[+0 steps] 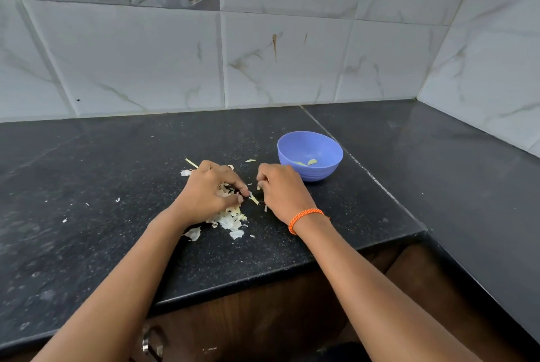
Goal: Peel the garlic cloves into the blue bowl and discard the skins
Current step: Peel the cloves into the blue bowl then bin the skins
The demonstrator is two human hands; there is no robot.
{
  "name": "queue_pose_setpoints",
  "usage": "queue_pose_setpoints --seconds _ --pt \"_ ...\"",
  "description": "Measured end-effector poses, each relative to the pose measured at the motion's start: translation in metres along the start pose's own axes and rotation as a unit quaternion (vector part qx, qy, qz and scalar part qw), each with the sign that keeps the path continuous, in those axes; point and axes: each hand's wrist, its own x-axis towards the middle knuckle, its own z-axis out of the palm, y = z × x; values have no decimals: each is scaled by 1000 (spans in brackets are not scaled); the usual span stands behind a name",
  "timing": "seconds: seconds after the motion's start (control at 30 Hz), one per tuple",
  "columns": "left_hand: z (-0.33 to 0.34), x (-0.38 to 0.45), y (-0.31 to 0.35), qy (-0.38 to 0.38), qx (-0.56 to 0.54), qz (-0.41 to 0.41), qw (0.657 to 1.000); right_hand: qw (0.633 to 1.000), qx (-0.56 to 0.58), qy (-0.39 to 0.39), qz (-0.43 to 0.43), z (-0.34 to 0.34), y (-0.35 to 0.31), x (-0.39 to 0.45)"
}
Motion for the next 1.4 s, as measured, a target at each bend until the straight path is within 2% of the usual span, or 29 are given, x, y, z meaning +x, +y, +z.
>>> queue_pose_setpoints --seconds 0.1,0.3,0.4,0.53,0.7,0.83,1.1,1.4 --pt "-5 0 -3 -68 -22 -4 997 999 23 32 15 9 1 -9" --pt "-3 -3 -1 -67 -11 -25 997 989 116 72 57 11 5 -8" --pt "0 -2 1 -30 2 -16 999 974 191 86 88 10 9 -8" --pt "3 0 2 63 -21 -3 998 952 275 117 63 9 4 -12" --pt "-1 0 14 85 -103 9 991 950 284 130 24 11 -1 -15" --pt "2 -2 23 125 -91 -7 988 951 282 130 13 12 0 -16" --pt "3 -1 27 113 -196 -61 972 942 313 117 17 12 2 -14" --pt "5 1 24 105 -260 -61 958 923 367 117 13 10 5 -12"
